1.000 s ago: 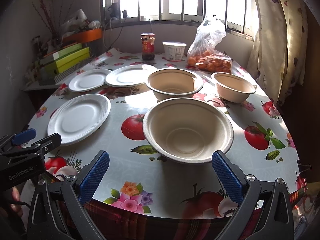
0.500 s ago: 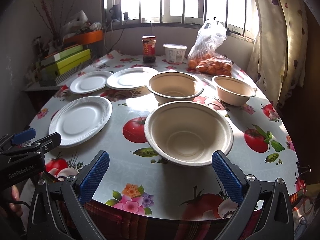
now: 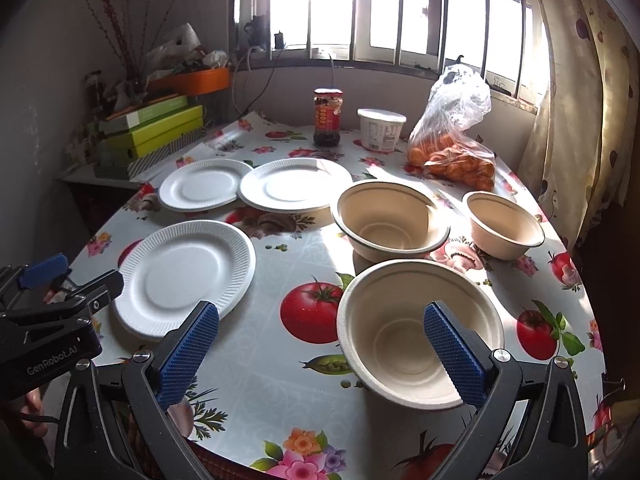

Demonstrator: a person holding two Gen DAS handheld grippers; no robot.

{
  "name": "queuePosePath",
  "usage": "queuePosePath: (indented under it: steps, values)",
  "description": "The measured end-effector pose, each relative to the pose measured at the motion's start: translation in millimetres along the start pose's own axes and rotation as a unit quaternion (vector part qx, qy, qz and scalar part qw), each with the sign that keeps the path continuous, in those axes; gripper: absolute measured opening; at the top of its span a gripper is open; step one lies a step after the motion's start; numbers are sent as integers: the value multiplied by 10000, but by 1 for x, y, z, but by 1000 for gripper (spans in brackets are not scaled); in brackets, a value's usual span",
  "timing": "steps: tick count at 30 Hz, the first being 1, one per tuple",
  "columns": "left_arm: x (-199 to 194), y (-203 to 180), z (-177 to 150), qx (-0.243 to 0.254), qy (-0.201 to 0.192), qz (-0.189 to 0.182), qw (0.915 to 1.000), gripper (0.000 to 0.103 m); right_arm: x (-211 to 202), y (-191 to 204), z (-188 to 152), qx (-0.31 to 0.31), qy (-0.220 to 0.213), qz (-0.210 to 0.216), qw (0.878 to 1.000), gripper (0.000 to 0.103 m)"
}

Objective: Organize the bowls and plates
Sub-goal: 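Move the left gripper toward the white paper plates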

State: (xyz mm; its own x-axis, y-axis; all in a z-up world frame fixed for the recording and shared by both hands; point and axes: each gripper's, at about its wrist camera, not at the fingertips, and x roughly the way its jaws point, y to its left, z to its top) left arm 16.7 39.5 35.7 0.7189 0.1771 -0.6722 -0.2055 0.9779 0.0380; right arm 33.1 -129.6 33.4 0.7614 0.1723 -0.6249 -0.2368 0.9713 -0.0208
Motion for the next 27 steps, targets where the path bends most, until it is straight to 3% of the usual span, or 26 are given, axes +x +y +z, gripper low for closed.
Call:
queuePosePath:
  steps: [7, 27]
  values:
    - [17, 22, 28, -205, 64, 13, 9998, 83, 25, 9, 44, 177, 148, 341, 9992, 103]
    - [96, 97, 122, -804, 440, 170, 9956, 83, 125, 37, 176, -596, 434, 986, 9924, 103]
